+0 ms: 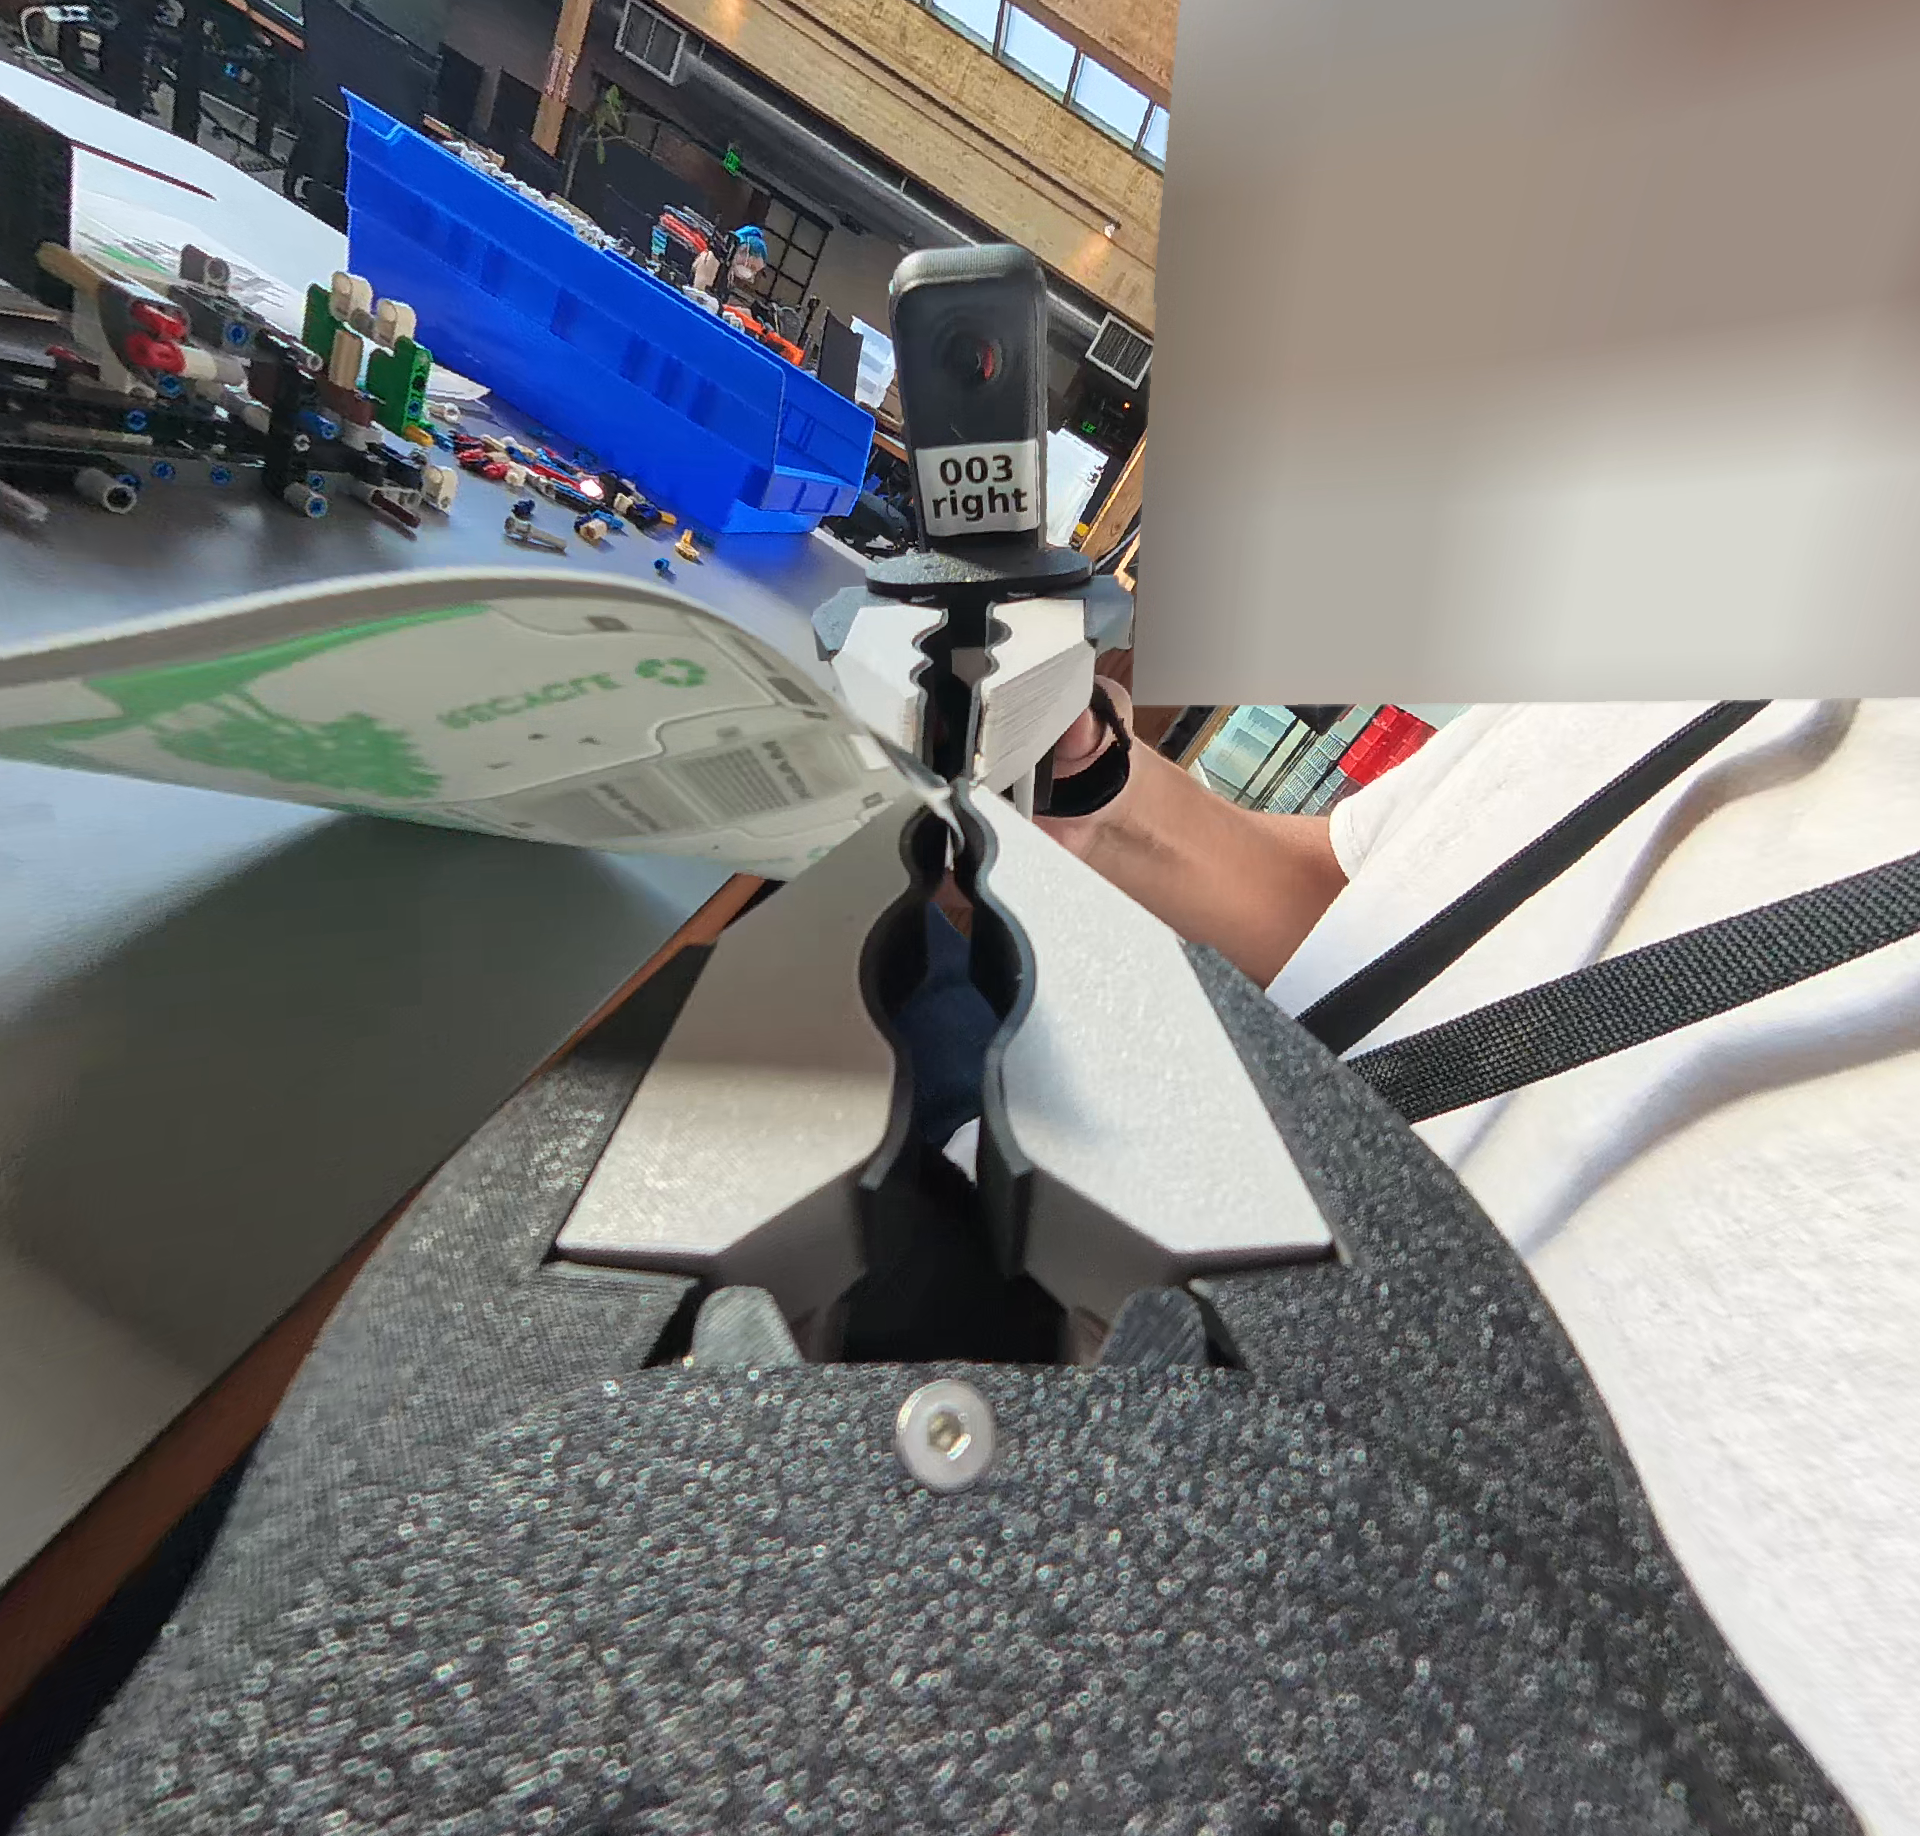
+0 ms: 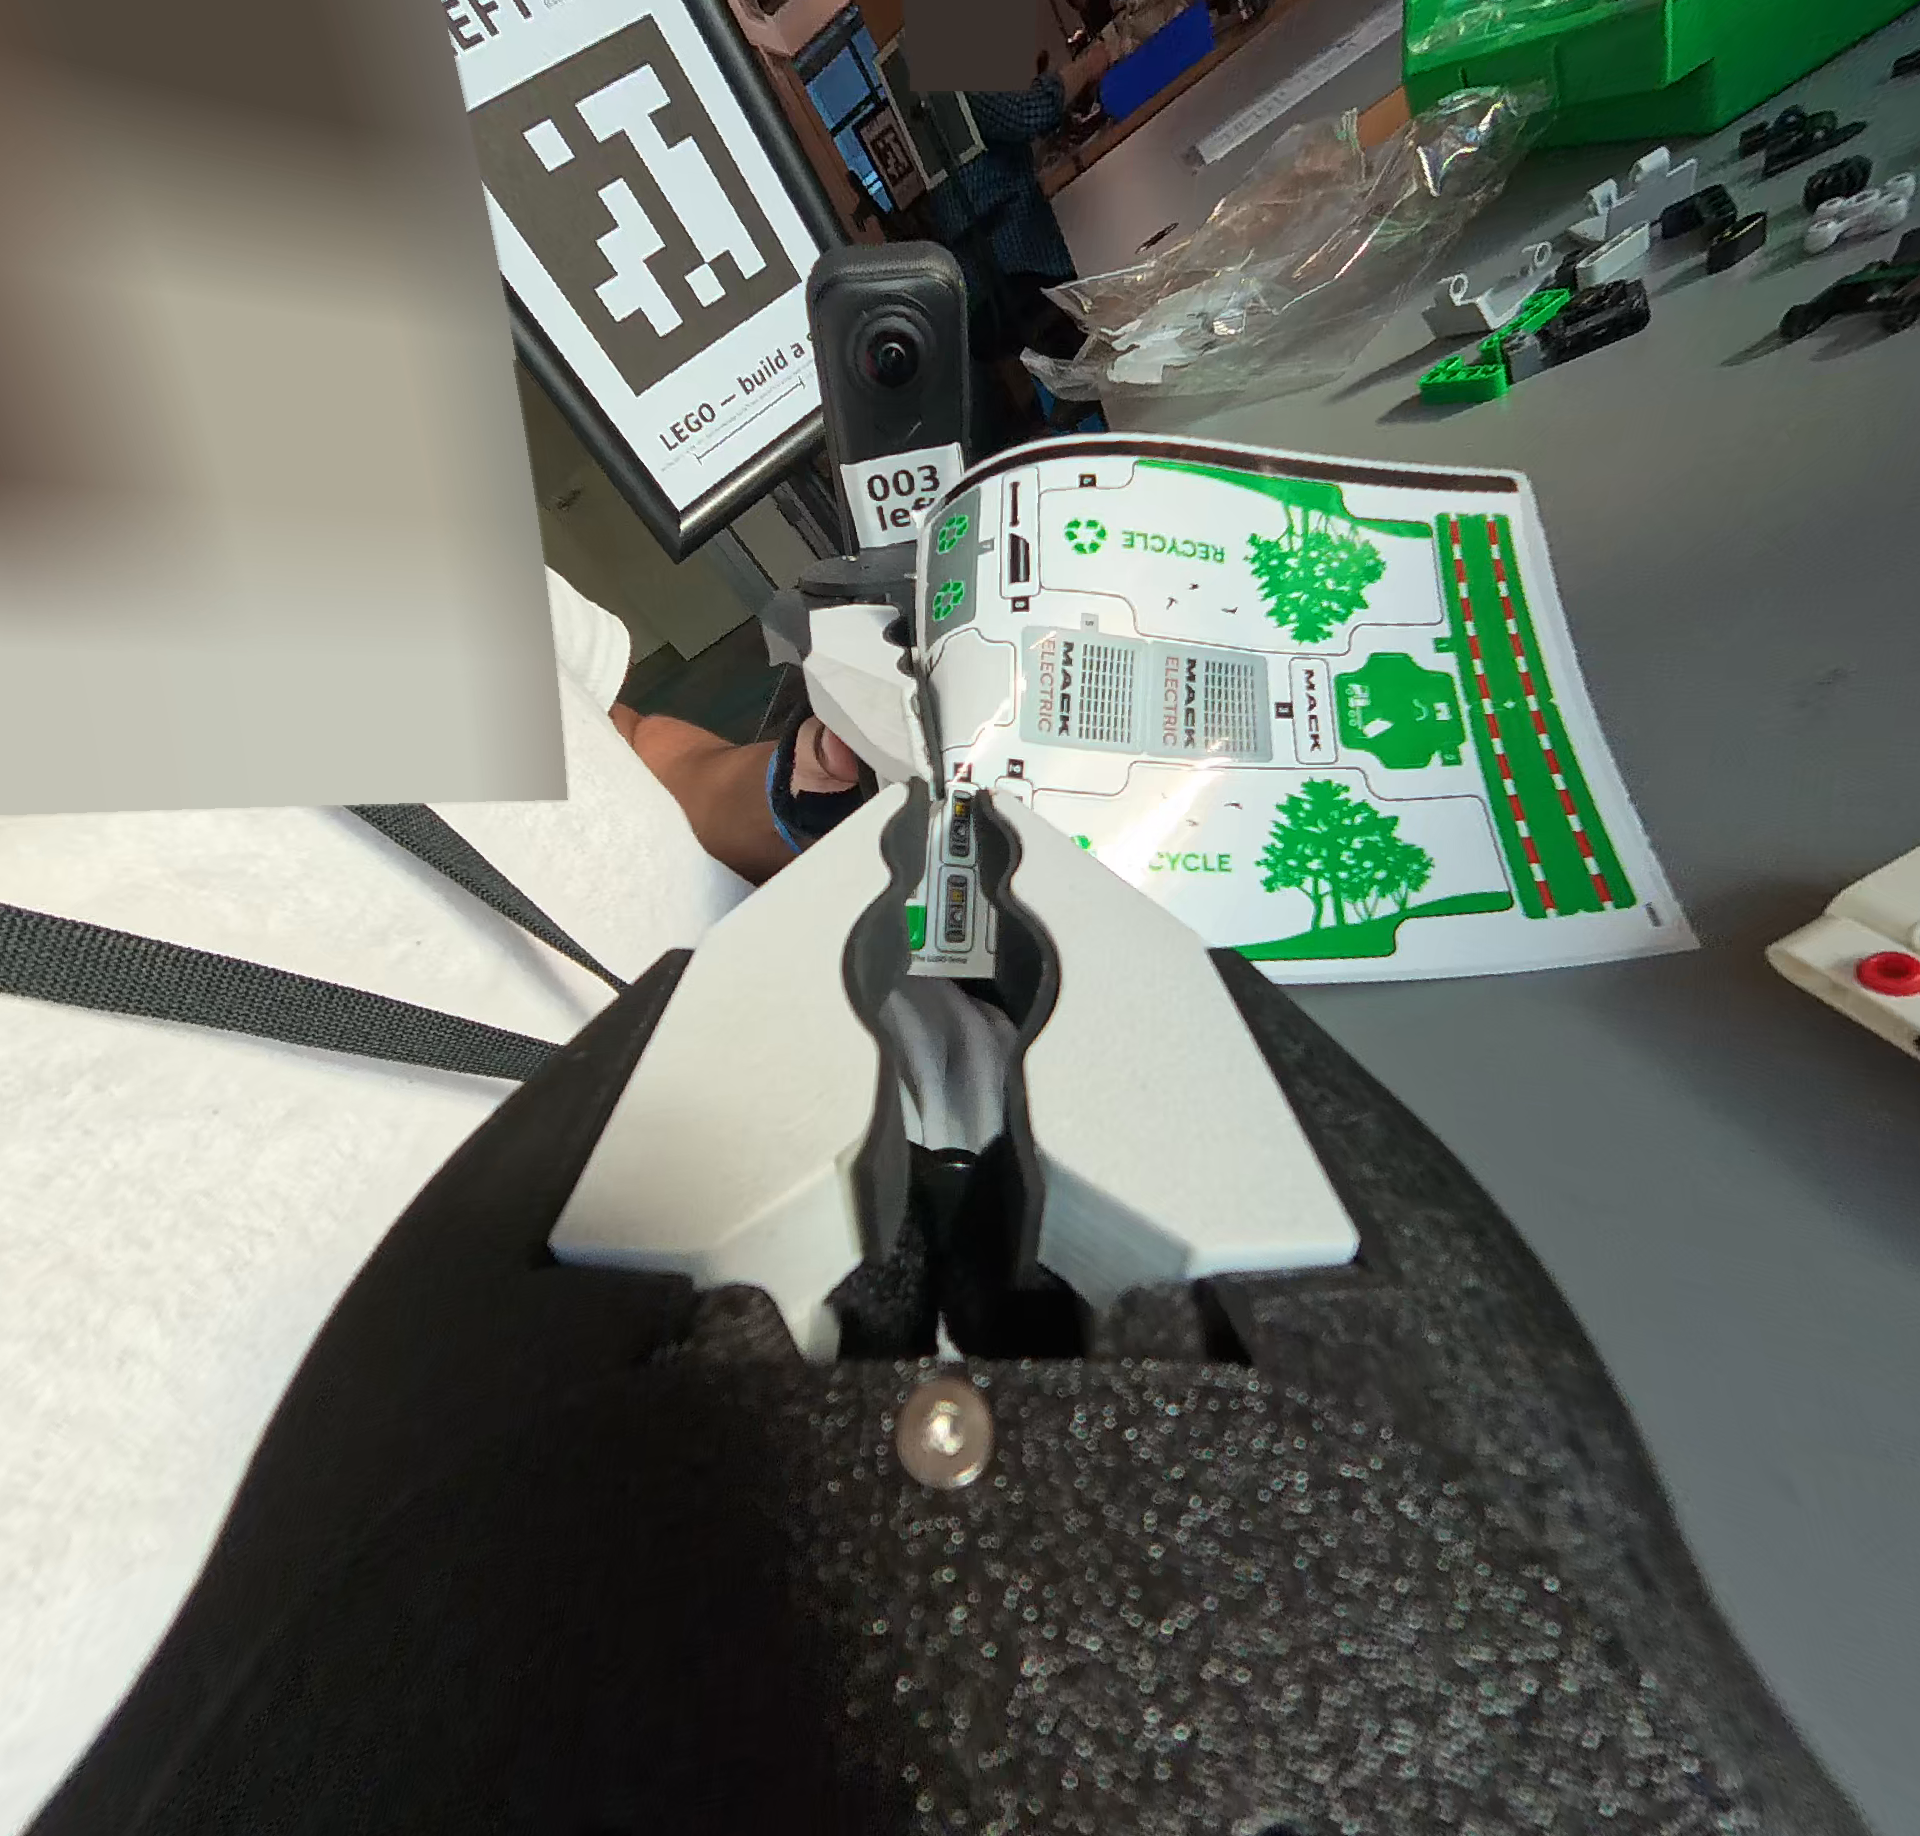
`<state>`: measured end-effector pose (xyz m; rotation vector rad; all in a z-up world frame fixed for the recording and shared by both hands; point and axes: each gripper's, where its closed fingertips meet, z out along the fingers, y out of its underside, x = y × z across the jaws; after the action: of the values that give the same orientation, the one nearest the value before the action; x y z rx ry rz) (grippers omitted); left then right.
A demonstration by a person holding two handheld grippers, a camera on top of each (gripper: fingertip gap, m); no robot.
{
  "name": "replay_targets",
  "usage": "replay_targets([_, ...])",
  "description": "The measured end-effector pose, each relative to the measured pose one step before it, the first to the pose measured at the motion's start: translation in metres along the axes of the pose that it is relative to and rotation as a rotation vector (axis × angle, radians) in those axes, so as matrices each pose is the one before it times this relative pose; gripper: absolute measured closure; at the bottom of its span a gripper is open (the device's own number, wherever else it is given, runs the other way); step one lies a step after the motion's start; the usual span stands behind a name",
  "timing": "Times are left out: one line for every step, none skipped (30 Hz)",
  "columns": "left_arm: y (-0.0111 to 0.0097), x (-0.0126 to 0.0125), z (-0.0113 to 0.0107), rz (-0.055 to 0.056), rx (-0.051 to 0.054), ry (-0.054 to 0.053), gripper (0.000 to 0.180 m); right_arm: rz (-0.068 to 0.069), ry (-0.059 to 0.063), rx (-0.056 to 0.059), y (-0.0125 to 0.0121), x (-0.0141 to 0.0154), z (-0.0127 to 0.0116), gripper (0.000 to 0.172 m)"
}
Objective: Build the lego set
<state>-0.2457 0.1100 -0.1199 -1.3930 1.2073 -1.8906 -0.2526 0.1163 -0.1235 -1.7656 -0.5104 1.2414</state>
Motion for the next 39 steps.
replay_targets([-0.00016,0.00031,0.00027,0.0028,0.0000,0.0002,0.180,0.0058,-0.0040,0.0036,-0.00006,0.00010,-0.00012,0.166])
replay_targets([-0.00002,0.00042,0.00029,0.0024,-0.0001,0.0006,0.180,0.0066,-0.0059,0.0017,0.00000,-0.00014,-0.00018,0.167])
replay_targets([0.00002,0.00038,0.00025,0.0004,-0.0002,0.0020,0.180,0.0089,-0.0083,0.0072,-0.00078,-0.00050,-0.00053,0.169])
replay_targets([0.00007,-0.00001,0.00014,-0.0002,-0.0007,0.0003,0.180,0.0094,-0.0068,0.0064,-0.00041,-0.00003,-0.00052,0.169])
replay_targets([0.00019,0.00004,-0.00004,0.0023,-0.0009,-0.0009,0.180,0.0091,-0.0076,0.0056,-0.00039,-0.00022,-0.00050,0.171])
replay_targets([0.00049,-0.00010,-0.00004,0.0035,-0.0028,-0.0016,0.180,0.0103,-0.0090,0.0067,-0.00055,-0.00033,-0.00048,0.172])
replay_targets([0.00045,-0.00011,-0.00015,0.0034,-0.0031,-0.0023,0.180,0.0064,-0.0065,0.0046,-0.00026,-0.00030,-0.00033,0.172])
replay_targets([0.00032,-0.00014,-0.00010,0.0023,-0.0018,-0.0022,0.180,0.0036,-0.0013,0.0007,0.00026,0.00026,0.00002,0.172])
replay_targets([0.00034,-0.00008,-0.00005,0.0008,-0.0017,-0.0013,0.180,0.0004,0.0010,-0.0026,0.00051,0.00040,0.00022,0.172])
replay_targets([0.00010,-0.00009,-0.00019,-0.0002,0.0001,-0.0009,0.180,-0.0008,0.0010,-0.0010,0.00015,0.00016,0.00024,0.172])
replay_targets([-0.00017,-0.00007,-0.00013,0.0002,0.0008,-0.0012,0.180,-0.0022,0.0025,-0.0012,-0.00003,0.00025,0.00008,0.172])
replay_targets([0.00007,0.00019,-0.00002,0.0021,-0.0006,-0.0002,0.180,-0.0033,0.0038,-0.0011,-0.00012,0.00029,-0.00010,0.172])
replay_targets([-0.00013,-0.00006,-0.00018,0.0013,-0.0002,-0.0010,0.180,-0.0014,0.0052,-0.0001,-0.00013,0.00071,-0.00025,0.172])
replay_targets([-0.00036,-0.00010,-0.00022,0.0005,0.0012,-0.0013,0.180,-0.0020,0.0073,0.0030,-0.00056,0.00109,-0.00057,0.172])
replay_targets([-0.00028,-0.00011,-0.00033,-0.0002,0.0017,-0.0008,0.180,-0.0023,0.0080,0.0043,-0.00067,0.00132,-0.00079,0.172])
replay_targets([-0.00018,-0.00027,-0.00022,-0.0015,0.0011,-0.0011,0.180,0.0001,0.0066,0.0009,-0.00026,0.00119,-0.00079,0.172])
replay_targets([-0.00014,-0.00054,-0.00035,-0.0014,0.0012,-0.0023,0.180,-0.0007,0.0063,0.0020,-0.00038,0.00102,-0.00081,0.172])
replay_targets([-0.00024,-0.00053,-0.00037,-0.0018,0.0015,-0.0018,0.180,-0.0007,0.0092,0.0046,-0.00088,0.00144,-0.00081,0.172])
replay_targets([-0.00006,-0.00040,-0.00033,-0.0029,0.0008,-0.0009,0.180,-0.0007,0.0061,0.0044,-0.00067,0.00093,-0.00069,0.172])
replay_targets([-0.00010,-0.00031,-0.00025,-0.0021,0.0014,-0.0004,0.180,-0.0016,0.0054,0.0032,-0.00062,0.00087,-0.00064,0.172])
replay_targets([-0.00015,-0.00035,-0.00027,-0.0020,0.0011,-0.0010,0.180,-0.0035,0.0091,0.0044,-0.00091,0.00119,-0.00080,0.172])
replay_targets([0.00005,-0.00058,-0.00024,-0.0024,0.0002,-0.0022,0.180,-0.0059,0.0117,0.0070,-0.00133,0.00149,-0.00097,0.172])
replay_targets([-0.00044,-0.00099,-0.00051,-0.0033,0.0039,-0.0035,0.180,-0.0049,0.0104,0.0064,-0.00140,0.00150,-0.00131,0.172])
replay_targets([-0.00088,-0.00128,-0.00078,-0.0071,0.0057,-0.0042,0.180,-0.0030,0.0121,0.0074,-0.00167,0.00183,-0.00145,0.172])
replay_targets([-0.00062,-0.00193,-0.00079,-0.0098,0.0043,-0.0052,0.180,-0.0047,0.0136,0.0084,-0.00186,0.00208,-0.00166,0.172])
replay_targets([-0.00039,-0.00280,-0.00078,-0.0117,0.0028,-0.0099,0.180,-0.0040,0.0125,0.0076,-0.00183,0.00181,-0.00163,0.172])
replay_targets([-0.00064,-0.00324,-0.00085,-0.0108,0.0048,-0.0121,0.180,-0.0063,0.0155,0.0086,-0.00203,0.00209,-0.00138,0.172])
replay_targets([-0.00077,-0.00184,-0.00051,-0.0076,0.0046,-0.0055,0.180,-0.0124,0.0122,0.0014,-0.00098,0.00087,-0.00047,0.172])
replay_targets([-0.00027,-0.00086,-0.00008,-0.0018,0.0002,-0.0031,0.180,-0.0160,0.0116,-0.0090,0.00056,0.00000,0.00087,0.172])
replay_targets([0.00022,-0.00060,0.00032,0.0063,-0.0026,-0.0059,0.180,-0.0159,0.0066,-0.0117,0.00090,-0.00136,0.00182,0.172])
replay_targets([0.00089,0.00048,0.00086,0.0087,-0.0066,-0.0014,0.180,-0.0123,-0.0061,-0.0113,0.00124,-0.00331,0.00248,0.170])
replay_targets([0.00111,0.00115,0.00115,0.0071,-0.0072,0.0024,0.180,-0.0010,-0.0091,-0.0227,0.00300,-0.00313,0.00357,0.160])
replay_targets([0.00089,0.00107,0.00115,0.0059,-0.0044,0.0016,0.180,0.0012,-0.0068,-0.0223,0.00311,-0.00238,0.00354,0.153])
replay_targets([0.00069,0.00102,0.00103,0.0042,-0.0035,0.0023,0.180,-0.0094,-0.0005,-0.0087,0.00186,-0.00148,0.00262,0.154])
replay_targets([0.00040,0.00100,0.00081,0.0012,-0.0021,0.0029,0.180,-0.0156,0.0054,-0.0052,0.00150,-0.00057,0.00156,0.158])
replay_targets([0.00019,0.00061,0.00038,0.0014,-0.0010,0.0021,0.180,-0.0113,0.0058,-0.0084,0.00178,-0.00004,0.00089,0.161])
replay_targets([0.00021,0.00065,0.00004,0.0021,-0.0013,0.0027,0.180,-0.0038,0.0000,-0.0047,0.00084,-0.00024,0.00015,0.162])
replay_targets([-0.00002,0.00041,-0.00006,0.0010,-0.0001,0.0023,0.180,0.0011,-0.0019,0.0002,0.00005,-0.00010,-0.00044,0.165])
replay_targets([-0.00038,0.00025,-0.00010,0.0008,0.0021,0.0002,0.180,0.0001,-0.0023,0.0006,-0.00002,0.00002,-0.00058,0.168])
